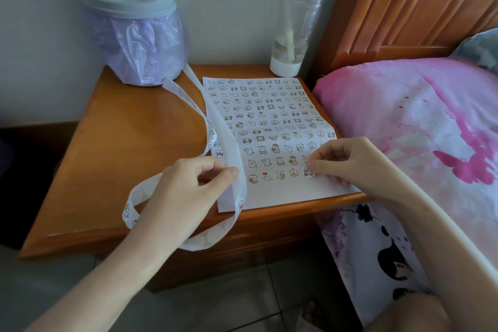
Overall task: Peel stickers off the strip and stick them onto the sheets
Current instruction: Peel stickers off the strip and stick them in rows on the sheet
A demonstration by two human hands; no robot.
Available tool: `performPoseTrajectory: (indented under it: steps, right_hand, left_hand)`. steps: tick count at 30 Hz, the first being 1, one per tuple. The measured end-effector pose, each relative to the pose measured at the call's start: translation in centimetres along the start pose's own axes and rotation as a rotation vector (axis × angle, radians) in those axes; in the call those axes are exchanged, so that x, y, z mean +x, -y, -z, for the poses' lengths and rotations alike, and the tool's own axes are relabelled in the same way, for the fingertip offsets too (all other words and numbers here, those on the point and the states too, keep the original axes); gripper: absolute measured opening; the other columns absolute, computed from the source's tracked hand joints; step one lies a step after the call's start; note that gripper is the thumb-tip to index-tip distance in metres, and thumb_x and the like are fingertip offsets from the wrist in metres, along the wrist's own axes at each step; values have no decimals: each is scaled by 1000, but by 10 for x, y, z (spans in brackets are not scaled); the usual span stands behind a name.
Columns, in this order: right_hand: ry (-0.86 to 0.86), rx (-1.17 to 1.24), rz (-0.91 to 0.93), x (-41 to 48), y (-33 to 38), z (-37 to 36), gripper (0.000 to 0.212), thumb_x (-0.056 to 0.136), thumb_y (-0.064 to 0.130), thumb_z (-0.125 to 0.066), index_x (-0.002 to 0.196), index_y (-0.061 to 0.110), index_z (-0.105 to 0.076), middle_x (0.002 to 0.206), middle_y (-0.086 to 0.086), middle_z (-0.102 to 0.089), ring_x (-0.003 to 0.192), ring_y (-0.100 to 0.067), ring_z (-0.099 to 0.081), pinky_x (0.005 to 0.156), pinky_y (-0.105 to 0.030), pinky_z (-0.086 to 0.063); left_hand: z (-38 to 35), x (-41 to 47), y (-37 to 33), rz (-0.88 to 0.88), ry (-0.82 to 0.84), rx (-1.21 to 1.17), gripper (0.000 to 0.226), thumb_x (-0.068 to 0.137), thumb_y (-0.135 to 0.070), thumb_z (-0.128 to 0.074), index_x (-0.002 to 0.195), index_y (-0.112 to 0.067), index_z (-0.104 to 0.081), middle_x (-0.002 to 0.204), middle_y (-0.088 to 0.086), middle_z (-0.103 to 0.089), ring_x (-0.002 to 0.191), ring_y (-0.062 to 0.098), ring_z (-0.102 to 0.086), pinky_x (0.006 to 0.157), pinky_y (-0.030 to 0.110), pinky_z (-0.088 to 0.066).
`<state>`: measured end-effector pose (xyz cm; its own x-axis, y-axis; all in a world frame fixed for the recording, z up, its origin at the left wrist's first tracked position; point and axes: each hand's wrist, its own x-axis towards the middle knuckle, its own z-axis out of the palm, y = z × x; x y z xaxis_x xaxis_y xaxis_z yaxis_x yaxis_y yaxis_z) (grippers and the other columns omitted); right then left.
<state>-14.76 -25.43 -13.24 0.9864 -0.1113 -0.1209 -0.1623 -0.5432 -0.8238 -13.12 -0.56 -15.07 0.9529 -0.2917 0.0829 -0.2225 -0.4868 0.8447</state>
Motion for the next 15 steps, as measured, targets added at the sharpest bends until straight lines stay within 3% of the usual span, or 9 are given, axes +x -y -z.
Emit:
performPoseTrajectory:
  steps: [15]
  right_hand:
    - [-24,-30,58,0,-1,-4,2,79,10,-73,80,8,-73,70,1,-70,47,7,-53,48,-4,-37]
  left_hand:
    - [0,0,-2,10,14,-3,13,85,-36,-58,72,-36,-61,72,-20,-63,77,1,-62,59,8,-38]
